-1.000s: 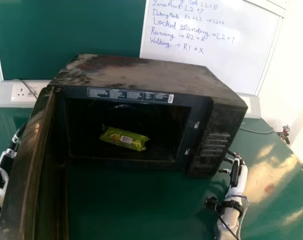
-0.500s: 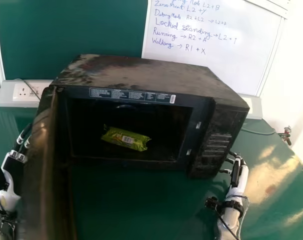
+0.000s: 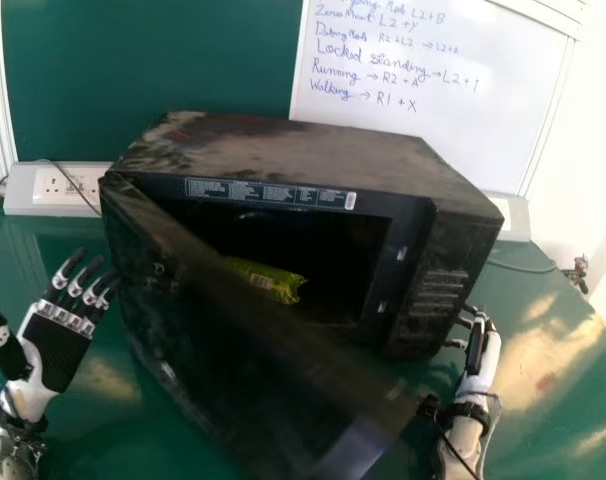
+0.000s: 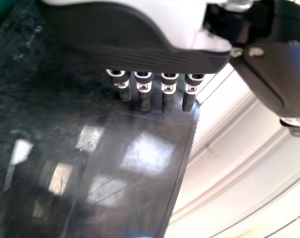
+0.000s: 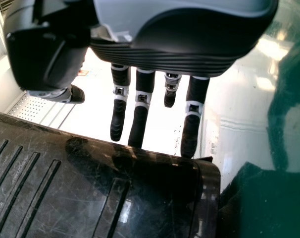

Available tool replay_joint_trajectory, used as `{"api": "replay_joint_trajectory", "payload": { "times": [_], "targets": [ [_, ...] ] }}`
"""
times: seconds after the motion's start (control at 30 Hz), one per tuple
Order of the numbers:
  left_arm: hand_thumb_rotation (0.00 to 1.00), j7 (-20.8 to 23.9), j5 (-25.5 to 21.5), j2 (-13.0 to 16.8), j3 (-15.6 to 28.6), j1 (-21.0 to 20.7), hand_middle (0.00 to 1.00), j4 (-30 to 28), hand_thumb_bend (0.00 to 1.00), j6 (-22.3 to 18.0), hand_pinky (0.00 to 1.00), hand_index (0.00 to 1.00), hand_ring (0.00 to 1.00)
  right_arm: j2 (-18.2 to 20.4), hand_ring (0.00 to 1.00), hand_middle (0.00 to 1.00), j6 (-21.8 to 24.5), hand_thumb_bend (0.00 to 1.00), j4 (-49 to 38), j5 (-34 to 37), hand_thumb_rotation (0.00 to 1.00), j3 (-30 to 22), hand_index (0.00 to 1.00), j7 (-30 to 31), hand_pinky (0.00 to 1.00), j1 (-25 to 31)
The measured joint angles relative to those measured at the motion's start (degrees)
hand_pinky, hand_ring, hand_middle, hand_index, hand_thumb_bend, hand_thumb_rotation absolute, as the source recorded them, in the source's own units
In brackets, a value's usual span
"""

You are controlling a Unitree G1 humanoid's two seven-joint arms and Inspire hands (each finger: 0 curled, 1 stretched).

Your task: Put biscuit inside oven

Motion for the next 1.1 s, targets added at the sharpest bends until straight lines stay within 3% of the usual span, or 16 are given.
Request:
{"api": "replay_joint_trajectory", "payload": {
  "times": [0.57, 0.87, 1.1],
  "targets": [
    [0.0, 1.4, 1.86, -1.0, -2.0, 0.46, 0.53, -1.56, 0.0, -0.1, 0.16, 0.62, 0.42, 0.05, 0.38, 0.48, 0.0, 0.54, -0.02, -0.01, 0.72, 0.29, 0.65, -0.04, 0.31, -0.15],
    [0.0, 6.21, 4.05, -1.45, -3.01, 1.94, 0.53, -3.6, 0.0, 0.0, 0.12, 0.62, 0.41, 0.12, 0.38, 0.48, 0.0, 0.53, -0.05, -0.01, 0.71, 0.38, 0.65, -0.03, 0.32, -0.17],
    [0.0, 11.33, 6.1, -2.36, -3.55, 2.92, 0.54, -5.25, 0.01, -0.88, 0.17, 0.65, 0.43, 0.15, 0.39, 0.48, 0.0, 0.53, -0.05, 0.18, 0.7, 0.33, 0.65, 0.32, 0.33, -0.18]
  ]
}}
